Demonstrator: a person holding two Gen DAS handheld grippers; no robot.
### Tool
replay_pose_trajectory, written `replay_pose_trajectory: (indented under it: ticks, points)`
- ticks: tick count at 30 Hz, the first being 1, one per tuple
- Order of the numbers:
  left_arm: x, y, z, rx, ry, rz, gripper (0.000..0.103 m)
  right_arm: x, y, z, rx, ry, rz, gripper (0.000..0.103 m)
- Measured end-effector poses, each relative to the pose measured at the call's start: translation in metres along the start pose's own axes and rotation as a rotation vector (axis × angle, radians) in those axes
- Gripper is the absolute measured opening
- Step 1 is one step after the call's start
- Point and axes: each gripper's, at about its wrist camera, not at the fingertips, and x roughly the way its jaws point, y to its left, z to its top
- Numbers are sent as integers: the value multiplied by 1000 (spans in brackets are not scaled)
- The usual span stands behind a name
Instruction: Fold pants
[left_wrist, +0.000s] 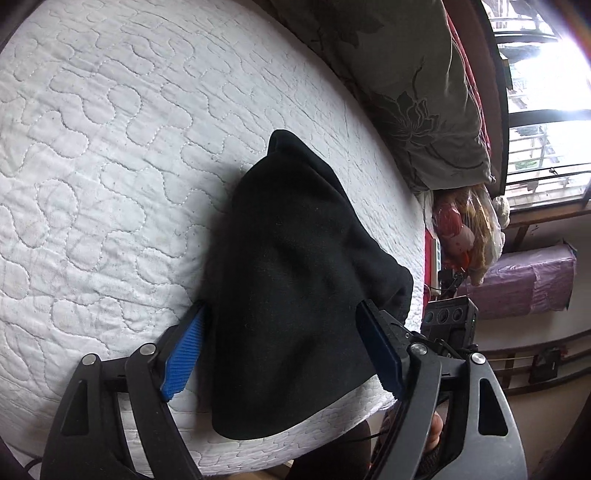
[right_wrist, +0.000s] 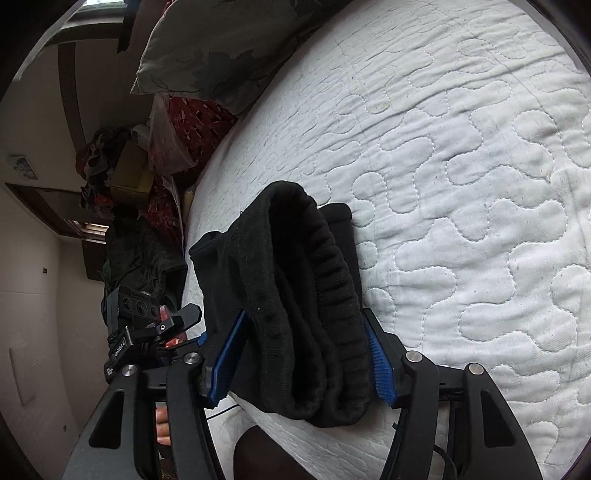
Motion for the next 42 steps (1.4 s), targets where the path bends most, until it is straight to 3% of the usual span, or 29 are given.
replay_pose_trajectory:
  ticks: [2, 5, 8, 14, 23, 34, 38, 42]
  points:
    - [8, -7, -2, 3, 25, 10, 48, 2, -1, 0, 0, -4, -21, 51]
    - [8, -19, -11, 32, -1, 85, 32, 3, 5, 0, -23, -1, -60, 46]
    - [-1, -36, -21, 66, -36, 158, 24, 0, 10, -4, -30, -4, -80, 39]
    - [-19, -84, -51, 234, -143, 359, 21, -13, 32, -21, -106, -16, -128, 36]
    - [-47, -115, -63, 360, -260, 445, 21, -43, 61, -43, -177, -83, -141, 36]
    - [-41, -105, 32, 236, -256, 450, 21, -26, 89, 14, -186, -118, -128, 36]
    - [-20, -91, 61, 196, -240, 484, 21, -2, 93, 45, -184, -124, -148, 36]
    - [11, -69, 78, 156, -177, 565, 21, 22, 81, 69, -182, -137, -213, 38]
